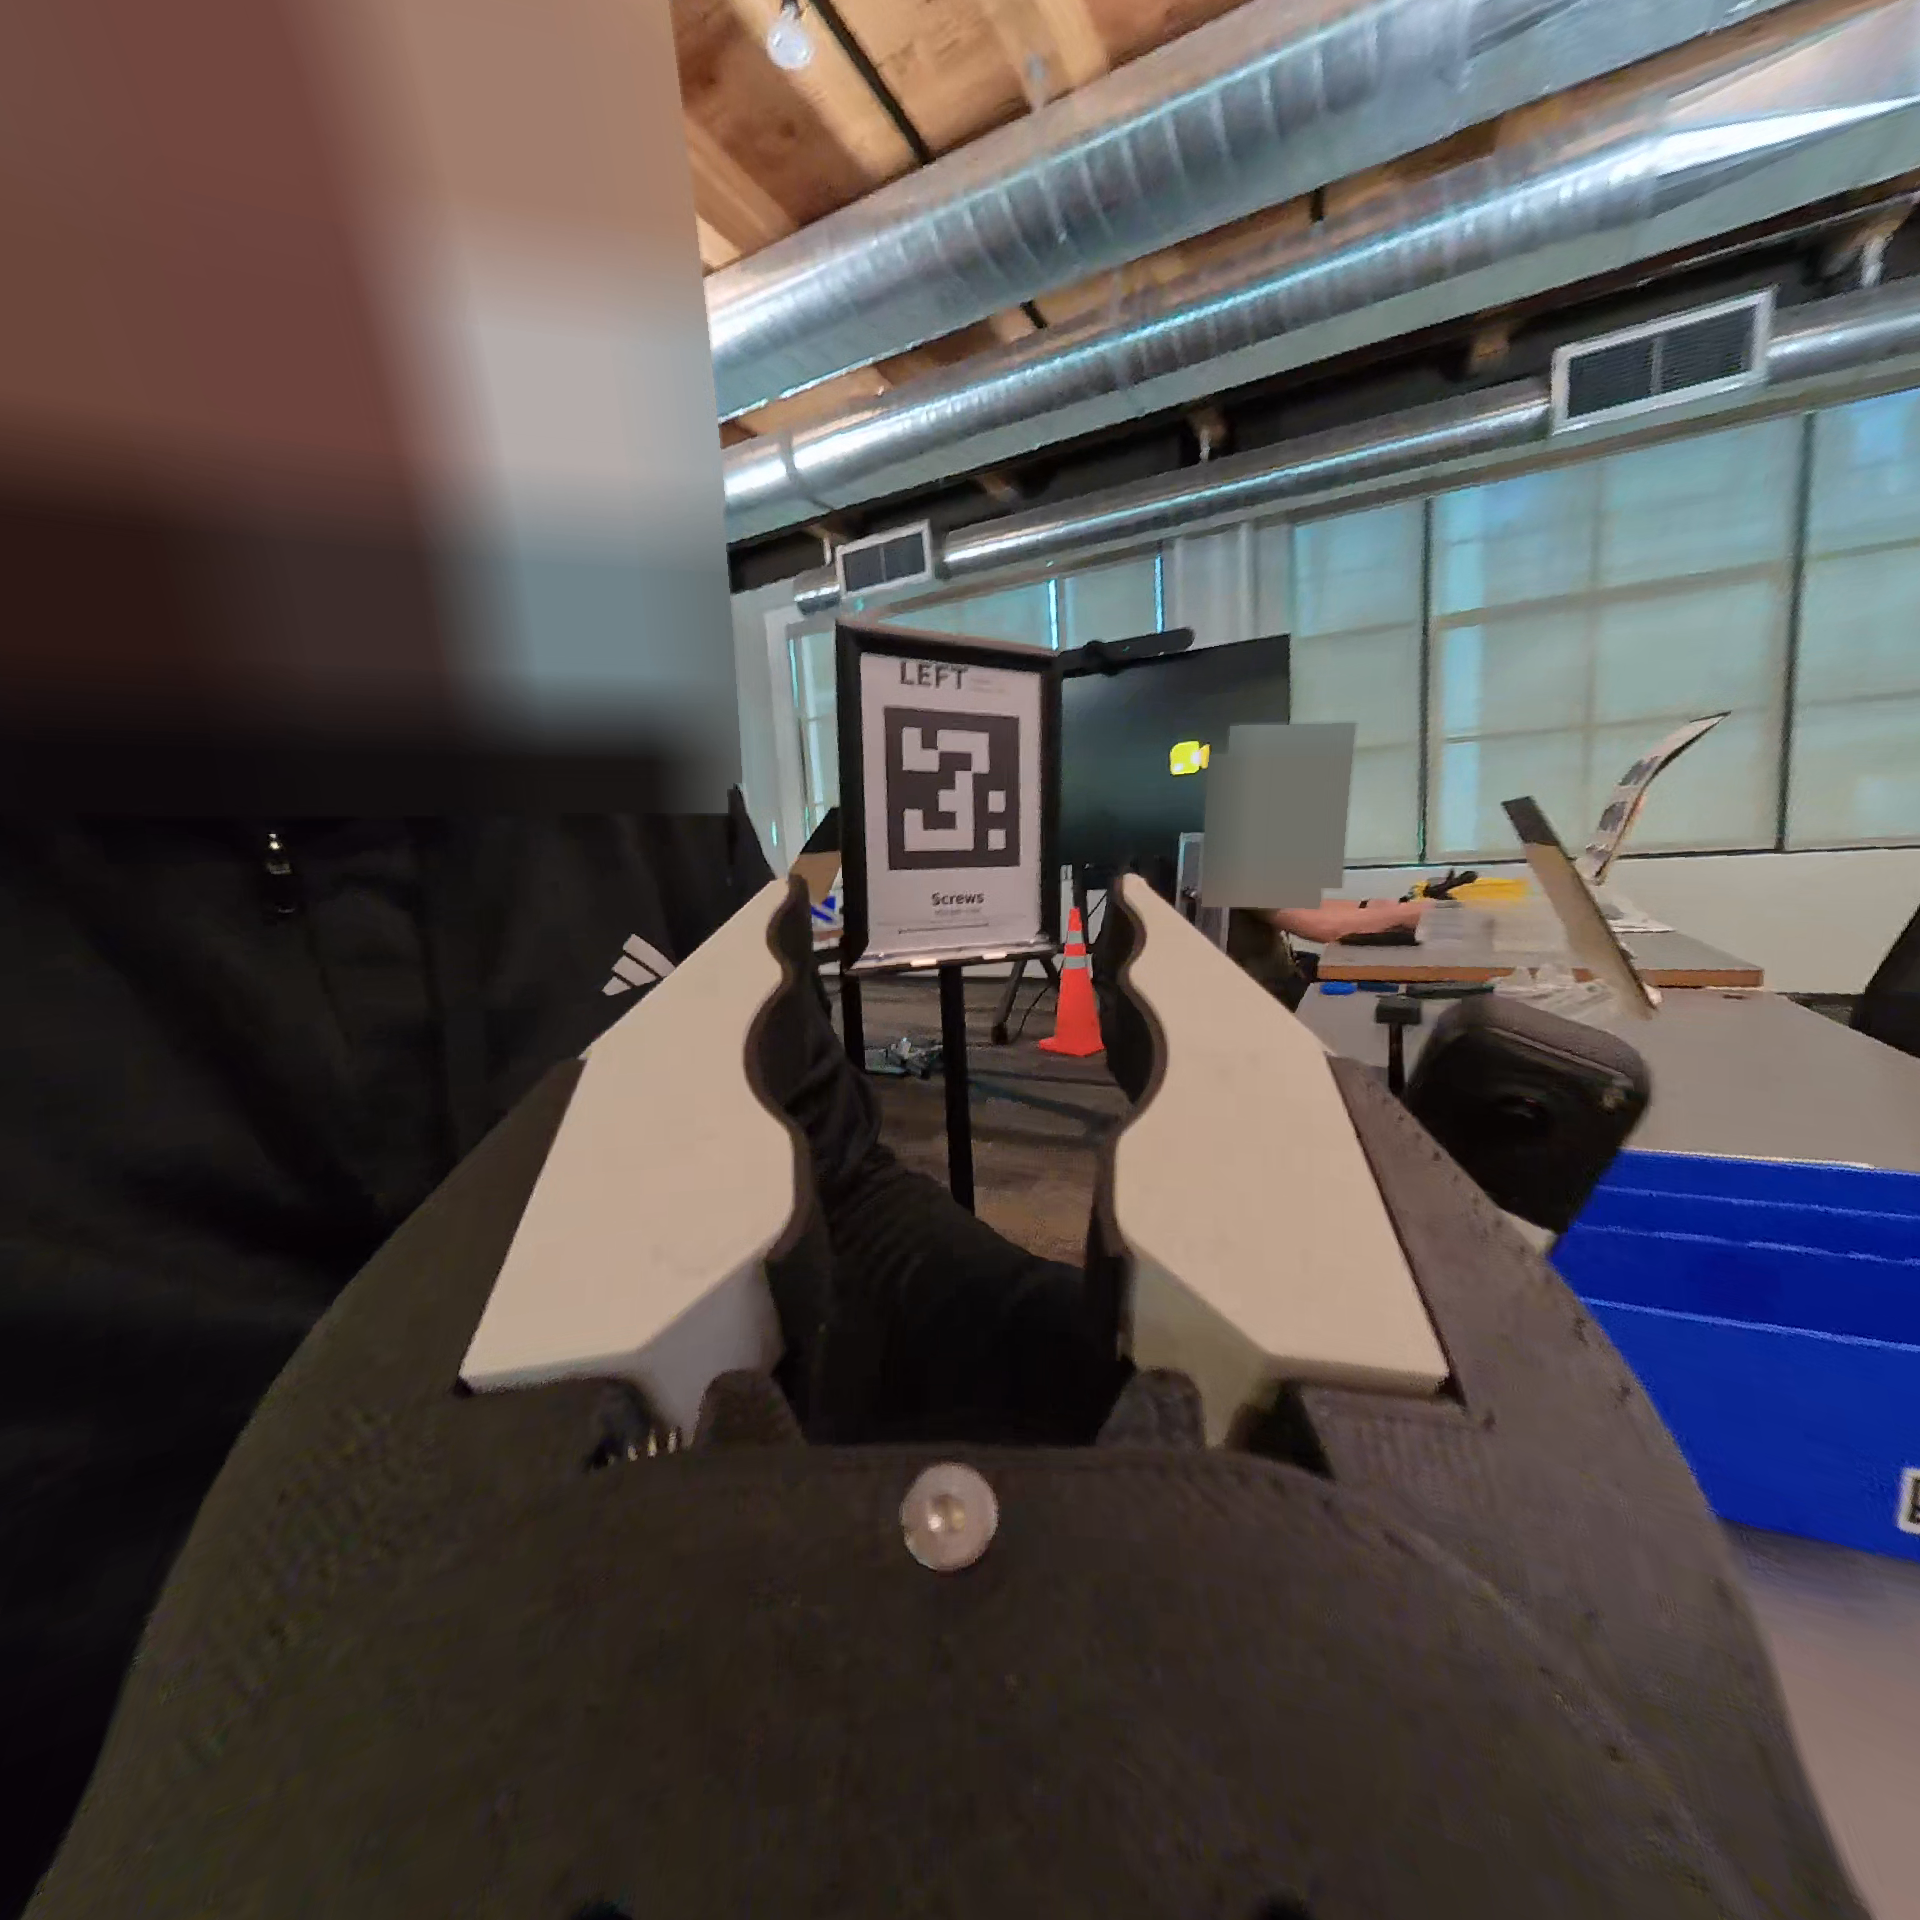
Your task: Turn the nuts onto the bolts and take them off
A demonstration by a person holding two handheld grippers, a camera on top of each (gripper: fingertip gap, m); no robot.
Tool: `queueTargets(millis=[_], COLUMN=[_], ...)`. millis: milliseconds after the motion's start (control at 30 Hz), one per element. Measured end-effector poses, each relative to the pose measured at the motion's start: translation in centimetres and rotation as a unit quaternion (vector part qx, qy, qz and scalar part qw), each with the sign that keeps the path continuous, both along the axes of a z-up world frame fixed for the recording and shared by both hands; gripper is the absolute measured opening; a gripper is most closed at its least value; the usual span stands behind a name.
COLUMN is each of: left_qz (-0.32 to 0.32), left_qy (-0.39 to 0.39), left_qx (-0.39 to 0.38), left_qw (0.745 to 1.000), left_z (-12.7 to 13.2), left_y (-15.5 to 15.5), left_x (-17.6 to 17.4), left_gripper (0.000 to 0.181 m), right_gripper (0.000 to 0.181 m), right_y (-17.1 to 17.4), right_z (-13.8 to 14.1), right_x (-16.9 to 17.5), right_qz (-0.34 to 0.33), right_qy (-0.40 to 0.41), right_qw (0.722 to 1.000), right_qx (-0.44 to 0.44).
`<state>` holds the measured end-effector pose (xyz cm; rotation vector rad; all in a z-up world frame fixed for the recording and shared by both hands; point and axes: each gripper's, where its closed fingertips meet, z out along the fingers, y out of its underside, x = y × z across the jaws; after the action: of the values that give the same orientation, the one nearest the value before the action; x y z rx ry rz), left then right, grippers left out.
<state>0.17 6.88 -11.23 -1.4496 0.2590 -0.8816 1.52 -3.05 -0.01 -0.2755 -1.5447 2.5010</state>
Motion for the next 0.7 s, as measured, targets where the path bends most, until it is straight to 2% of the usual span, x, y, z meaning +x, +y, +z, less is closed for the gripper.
queueTargets(millis=[33,133,267,367,433,500,533,633,700], left_qz=[-0.029,-0.028,-0.021,-0.045,-0.052,-0.101,-0.121,-0.126,-0.138], left_qy=[-0.022,-0.029,-0.024,-0.043,-0.045,-0.092,-0.111,-0.148,-0.188], left_qx=[0.013,0.023,0.01,0.022,0.023,0.031,0.043,0.083,0.093], left_qw=[0.999,0.999,0.999,0.998,0.997,0.99,0.985,0.977,0.968], left_z=[0.9,2.1,2.0,3.1,3.7,4.8,5.5,7.9,9.2], left_y=[-0.5,-0.9,-1.0,-2.1,-2.7,-3.8,-4.5,-5.9,-6.5], left_x=[1.0,1.8,2.6,3.2,3.4,3.8,3.9,3.6,2.8], left_gripper=[0.0,0.004,0.001,0.001,0.002,0.002,0.002,0.001,0.0], right_gripper=[0.055,0.058,0.072,0.094,0.091,0.075,0.05,0.005,0.001], right_y=[-0.7,-2.6,-6.5,-8.5,-9.3,-10.5,-11.2,-12.0,-12.3], right_z=[0.1,0.7,0.6,1.1,1.8,3.0,4.0,7.3,8.9], right_x=[0.2,1.1,1.9,1.2,1.8,2.1,2.3,3.7,3.5], right_qz=[0.003,0.01,0.026,-0.008,0.003,-0.011,-0.029,-0.065,-0.084], right_qy=[0.003,0.017,0.02,0.024,0.037,0.066,0.094,0.208,0.245], right_qw=[1.0,0.999,0.996,0.994,0.993,0.992,0.99,0.974,0.964], right_qx=[0.006,0.032,0.086,0.108,0.112,0.111,0.102,0.063,0.051])
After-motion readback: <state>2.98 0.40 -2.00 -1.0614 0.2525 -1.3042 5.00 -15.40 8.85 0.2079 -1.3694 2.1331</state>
